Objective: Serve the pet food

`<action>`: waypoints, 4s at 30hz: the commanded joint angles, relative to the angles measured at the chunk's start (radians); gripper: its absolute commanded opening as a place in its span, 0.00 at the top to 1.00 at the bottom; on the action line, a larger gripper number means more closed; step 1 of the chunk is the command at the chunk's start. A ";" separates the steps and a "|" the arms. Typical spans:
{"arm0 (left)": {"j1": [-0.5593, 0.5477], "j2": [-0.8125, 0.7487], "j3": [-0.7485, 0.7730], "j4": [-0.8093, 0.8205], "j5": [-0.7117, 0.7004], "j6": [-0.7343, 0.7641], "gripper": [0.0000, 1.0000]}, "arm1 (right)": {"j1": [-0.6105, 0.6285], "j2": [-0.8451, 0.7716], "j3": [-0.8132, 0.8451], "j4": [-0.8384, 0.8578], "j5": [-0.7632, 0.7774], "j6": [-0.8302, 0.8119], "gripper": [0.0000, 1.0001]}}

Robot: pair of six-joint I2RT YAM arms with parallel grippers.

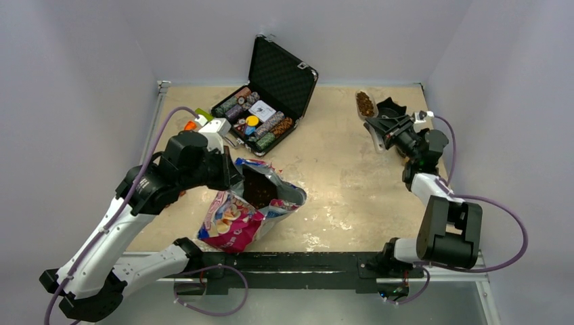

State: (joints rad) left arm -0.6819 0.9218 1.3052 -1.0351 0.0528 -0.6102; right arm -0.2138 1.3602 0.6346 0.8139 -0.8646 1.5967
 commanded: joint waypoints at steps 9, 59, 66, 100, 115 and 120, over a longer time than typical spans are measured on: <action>-0.005 -0.104 -0.022 0.103 0.154 0.063 1.00 | -0.205 0.032 -0.190 0.285 0.133 0.015 1.00; -0.004 -0.059 -0.003 0.095 0.103 0.124 1.00 | -0.394 0.041 0.337 -1.201 0.408 -0.263 1.00; -0.004 -0.051 -0.001 0.101 0.099 0.126 1.00 | -0.394 0.086 0.482 -1.422 0.457 -0.256 1.00; 0.007 0.061 0.049 0.052 0.047 0.016 1.00 | -0.249 -0.238 0.188 -0.918 0.209 -0.619 1.00; 0.006 0.304 0.211 0.013 0.092 0.075 1.00 | 0.574 -0.473 0.529 -1.682 0.023 -1.007 1.00; 0.000 0.353 0.327 -0.085 0.071 0.102 1.00 | 0.864 -0.398 0.577 -1.905 0.131 -1.047 1.00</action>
State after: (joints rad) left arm -0.6834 1.2533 1.5242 -1.1431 0.1722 -0.5556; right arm 0.5068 0.8780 1.1854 -0.8108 -0.8009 0.6235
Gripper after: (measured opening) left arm 0.012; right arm 0.281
